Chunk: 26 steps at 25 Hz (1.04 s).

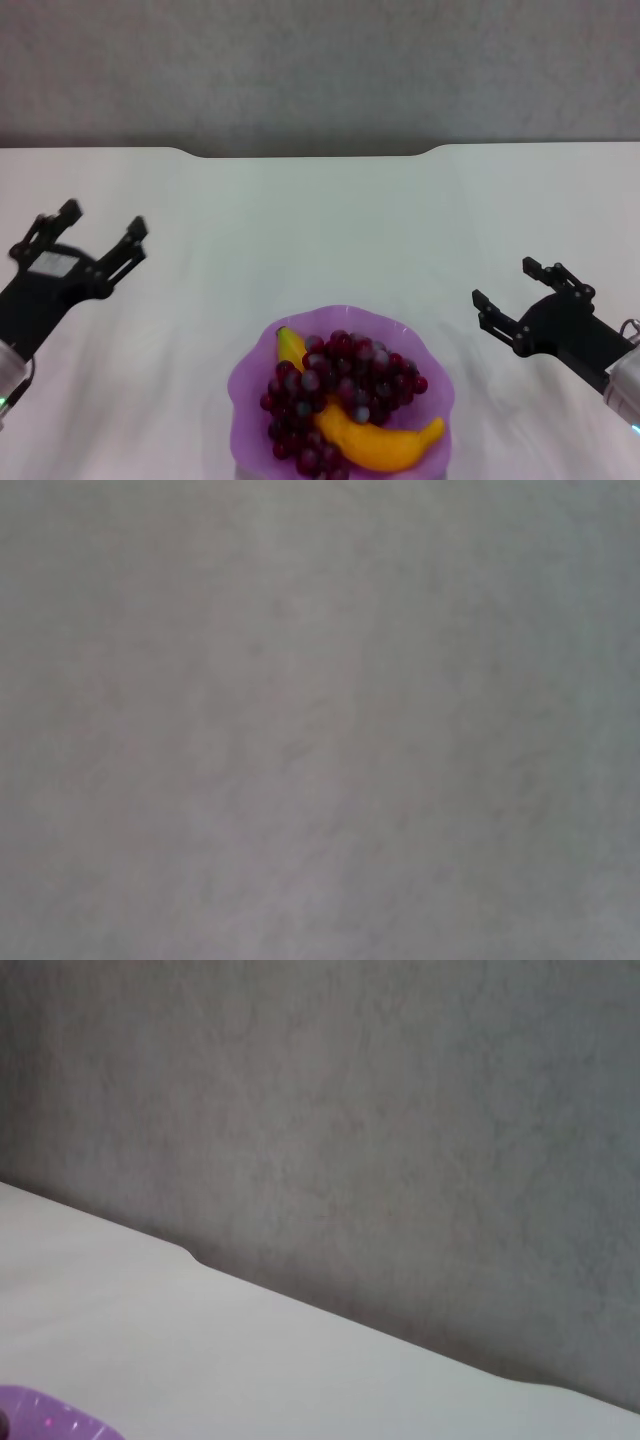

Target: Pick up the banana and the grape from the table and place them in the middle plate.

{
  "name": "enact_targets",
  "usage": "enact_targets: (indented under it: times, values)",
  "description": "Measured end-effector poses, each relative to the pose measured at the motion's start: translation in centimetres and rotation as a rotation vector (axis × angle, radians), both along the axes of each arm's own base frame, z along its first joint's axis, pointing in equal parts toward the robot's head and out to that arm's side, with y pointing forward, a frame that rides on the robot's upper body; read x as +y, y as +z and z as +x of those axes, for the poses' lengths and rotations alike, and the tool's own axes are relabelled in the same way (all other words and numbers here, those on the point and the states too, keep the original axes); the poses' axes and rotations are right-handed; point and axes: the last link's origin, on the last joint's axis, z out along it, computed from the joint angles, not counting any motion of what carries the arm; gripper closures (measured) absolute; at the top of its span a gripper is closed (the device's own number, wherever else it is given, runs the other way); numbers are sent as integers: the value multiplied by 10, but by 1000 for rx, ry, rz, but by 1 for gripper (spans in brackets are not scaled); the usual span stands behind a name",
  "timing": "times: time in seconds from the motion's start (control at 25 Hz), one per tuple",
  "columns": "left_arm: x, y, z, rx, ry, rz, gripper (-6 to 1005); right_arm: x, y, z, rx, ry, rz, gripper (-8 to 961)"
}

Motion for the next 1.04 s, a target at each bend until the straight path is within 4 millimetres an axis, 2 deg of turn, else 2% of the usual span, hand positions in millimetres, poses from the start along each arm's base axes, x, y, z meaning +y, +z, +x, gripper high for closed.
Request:
enact_targets:
  times: [0.2, 0.4, 0.76, 1.04]
  values:
    - [2, -3, -33, -51, 117, -10, 106, 2, 0, -2, 5, 3, 5, 135]
    - [3, -1, -46, -62, 186, 6, 105, 2, 2, -3, 11, 8, 11, 134]
    - [2, 3, -49, -100, 204, 22, 106, 3, 12, 0, 50, -10, 68, 135]
    - [7, 11, -48, -110, 202, 52, 105, -6, 33, 18, 90, -73, 178, 135]
